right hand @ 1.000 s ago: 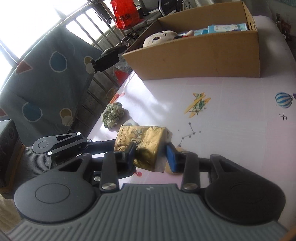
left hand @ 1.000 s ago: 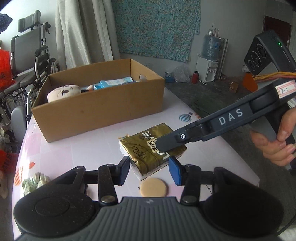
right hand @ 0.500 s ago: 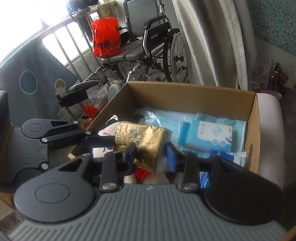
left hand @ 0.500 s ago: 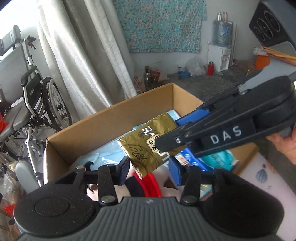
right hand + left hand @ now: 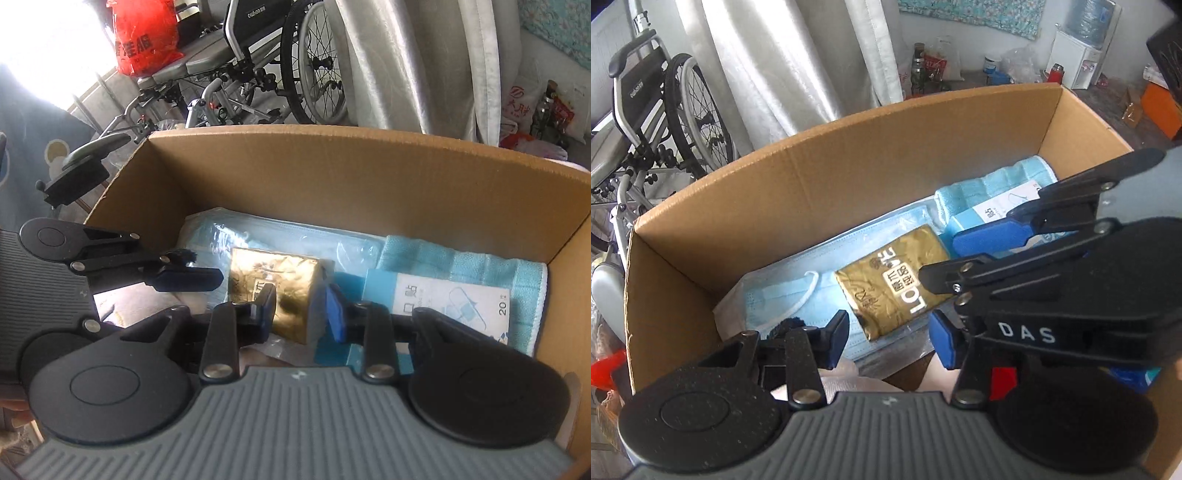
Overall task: Organize soft objects
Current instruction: 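Lower the gold packet into the box and open both grippers, then withdraw both tools and move over the beige round sponge puff, then close both grippers on the edges of the sponge puff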
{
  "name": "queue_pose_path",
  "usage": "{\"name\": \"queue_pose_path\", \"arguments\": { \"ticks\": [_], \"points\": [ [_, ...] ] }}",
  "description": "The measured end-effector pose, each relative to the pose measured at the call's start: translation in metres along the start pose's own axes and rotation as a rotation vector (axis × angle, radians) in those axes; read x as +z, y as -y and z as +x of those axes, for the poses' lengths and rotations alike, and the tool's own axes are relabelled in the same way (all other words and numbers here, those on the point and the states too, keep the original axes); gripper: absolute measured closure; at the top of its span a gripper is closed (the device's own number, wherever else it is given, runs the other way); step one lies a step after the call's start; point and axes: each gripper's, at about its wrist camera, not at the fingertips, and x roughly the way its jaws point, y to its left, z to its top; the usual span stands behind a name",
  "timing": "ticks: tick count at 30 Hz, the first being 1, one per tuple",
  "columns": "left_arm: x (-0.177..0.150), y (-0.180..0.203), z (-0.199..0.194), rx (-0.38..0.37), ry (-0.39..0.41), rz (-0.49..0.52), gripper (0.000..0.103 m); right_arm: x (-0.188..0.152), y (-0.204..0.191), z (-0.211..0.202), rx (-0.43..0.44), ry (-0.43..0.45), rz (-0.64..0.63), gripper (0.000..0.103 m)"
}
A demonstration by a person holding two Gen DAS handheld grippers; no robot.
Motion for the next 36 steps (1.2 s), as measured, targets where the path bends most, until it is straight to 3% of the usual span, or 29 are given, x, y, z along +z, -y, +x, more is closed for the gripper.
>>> {"name": "queue_pose_path", "arguments": {
  "ticks": [4, 9, 13, 18, 22, 25, 30, 33, 36],
  "points": [
    [0.002, -0.002, 0.004, 0.045, -0.034, 0.015, 0.047, -0.003, -0.005, 0.01, -0.049, -0.018, -0.021, 0.073],
    [0.003, 0.007, -0.024, 0.05, 0.026, 0.017, 0.048, -0.006, -0.004, -0.013, -0.024, 0.036, 0.011, 0.073],
    [-0.005, 0.014, -0.074, 0.076, 0.117, -0.04, 0.048, -0.011, -0.003, -0.062, -0.042, 0.104, 0.025, 0.073],
    [-0.062, 0.035, -0.171, -0.046, 0.253, -0.1, 0.047, -0.044, -0.014, -0.153, 0.03, 0.198, -0.043, 0.072],
    [-0.142, 0.071, -0.216, -0.065, 0.264, -0.112, 0.057, -0.102, -0.027, -0.227, 0.079, 0.31, -0.143, 0.073],
    [-0.213, 0.101, -0.215, -0.116, 0.292, -0.181, 0.06, -0.163, -0.033, -0.268, 0.074, 0.347, -0.112, 0.072],
    [-0.302, 0.156, -0.183, -0.206, 0.26, -0.183, 0.06, -0.256, -0.042, -0.278, 0.116, 0.211, -0.087, 0.072],
    [-0.327, 0.182, -0.164, -0.209, 0.225, -0.173, 0.066, -0.312, -0.047, -0.265, 0.112, 0.151, -0.072, 0.072],
    [-0.343, 0.194, -0.156, -0.232, 0.208, -0.202, 0.073, -0.358, -0.045, -0.242, 0.151, 0.058, 0.042, 0.072]
  ]
}}
